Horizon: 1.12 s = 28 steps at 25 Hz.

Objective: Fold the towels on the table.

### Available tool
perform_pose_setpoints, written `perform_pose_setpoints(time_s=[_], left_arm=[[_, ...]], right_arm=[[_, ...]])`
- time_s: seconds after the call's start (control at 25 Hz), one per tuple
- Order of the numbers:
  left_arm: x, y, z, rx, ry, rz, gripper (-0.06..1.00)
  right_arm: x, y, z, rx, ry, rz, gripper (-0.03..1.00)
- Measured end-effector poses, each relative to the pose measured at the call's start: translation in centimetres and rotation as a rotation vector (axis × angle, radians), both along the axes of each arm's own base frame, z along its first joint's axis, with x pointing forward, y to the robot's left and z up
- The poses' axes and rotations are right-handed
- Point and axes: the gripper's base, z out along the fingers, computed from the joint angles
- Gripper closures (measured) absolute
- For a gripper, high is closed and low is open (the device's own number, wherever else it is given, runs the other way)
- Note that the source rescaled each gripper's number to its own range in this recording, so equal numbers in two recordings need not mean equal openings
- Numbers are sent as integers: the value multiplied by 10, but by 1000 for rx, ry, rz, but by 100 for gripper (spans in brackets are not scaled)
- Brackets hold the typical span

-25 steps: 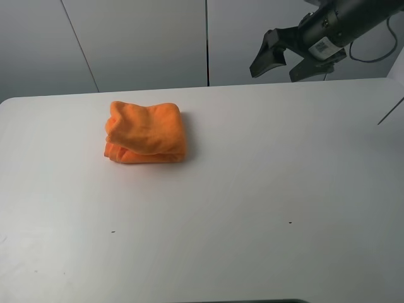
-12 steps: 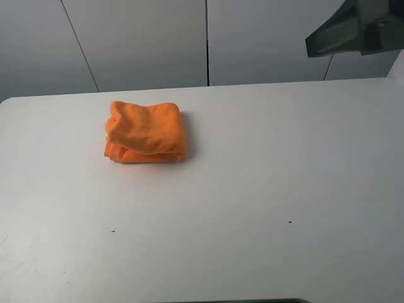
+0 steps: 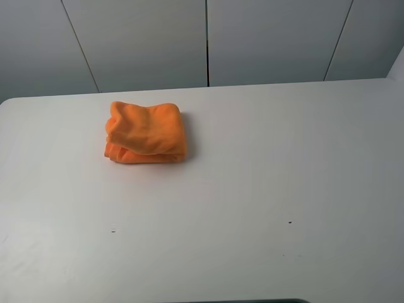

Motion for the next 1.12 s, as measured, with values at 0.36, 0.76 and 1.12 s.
perform_pose_setpoints(time_s=[0.36, 0.76, 1.12], left_arm=[[-32, -2, -17, 1, -122, -4, -4], [-29, 0, -34, 18, -27, 4, -4], [-29, 0, -33, 15, -31, 8, -4]], right_arm=[[-53, -23, -33, -72, -118, -120, -3], [-57, -27, -45, -83, -96, -165, -3], [-57, -25, -45, -33, -81, -170, -3]])
